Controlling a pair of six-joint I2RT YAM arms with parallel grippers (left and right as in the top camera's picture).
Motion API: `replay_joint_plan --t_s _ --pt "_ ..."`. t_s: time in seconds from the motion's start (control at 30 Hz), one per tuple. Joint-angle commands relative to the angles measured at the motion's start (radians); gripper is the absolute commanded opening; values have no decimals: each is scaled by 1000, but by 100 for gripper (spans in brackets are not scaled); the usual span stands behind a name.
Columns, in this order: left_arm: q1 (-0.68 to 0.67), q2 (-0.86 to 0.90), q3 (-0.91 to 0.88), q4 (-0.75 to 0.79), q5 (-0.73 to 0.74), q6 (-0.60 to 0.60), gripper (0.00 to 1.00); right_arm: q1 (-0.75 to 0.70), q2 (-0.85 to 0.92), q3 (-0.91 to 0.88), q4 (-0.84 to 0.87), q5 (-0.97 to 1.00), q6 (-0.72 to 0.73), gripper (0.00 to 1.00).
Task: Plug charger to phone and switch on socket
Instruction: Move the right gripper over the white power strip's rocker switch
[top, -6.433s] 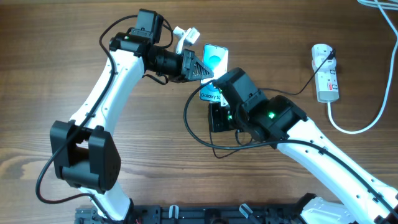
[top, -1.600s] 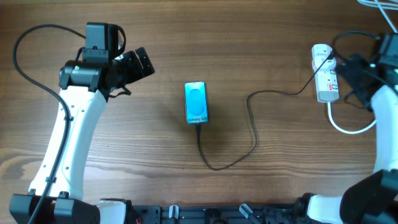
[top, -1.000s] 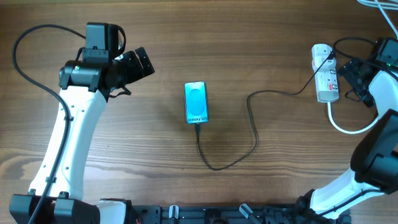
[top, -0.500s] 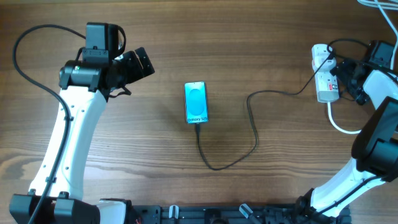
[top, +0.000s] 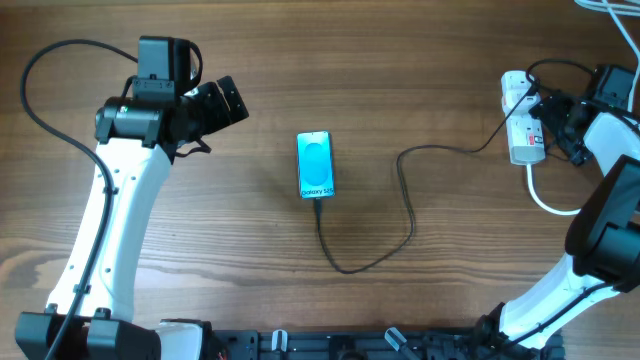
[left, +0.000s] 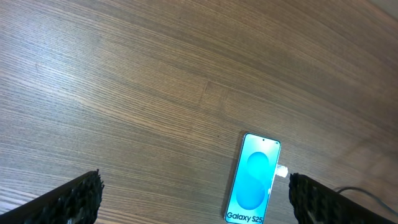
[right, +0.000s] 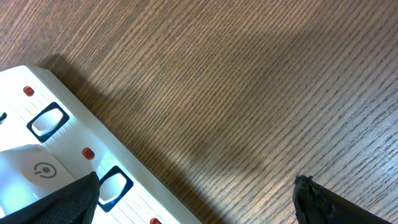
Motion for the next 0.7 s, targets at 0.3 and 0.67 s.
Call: replay_joint_plan --t_s 0.3,0.67 --pt "4 2 1 3 -10 -13 100 -3 15 16 14 -12 11 100" --pt "4 2 1 3 -10 -13 100 -2 16 16 7 2 8 100"
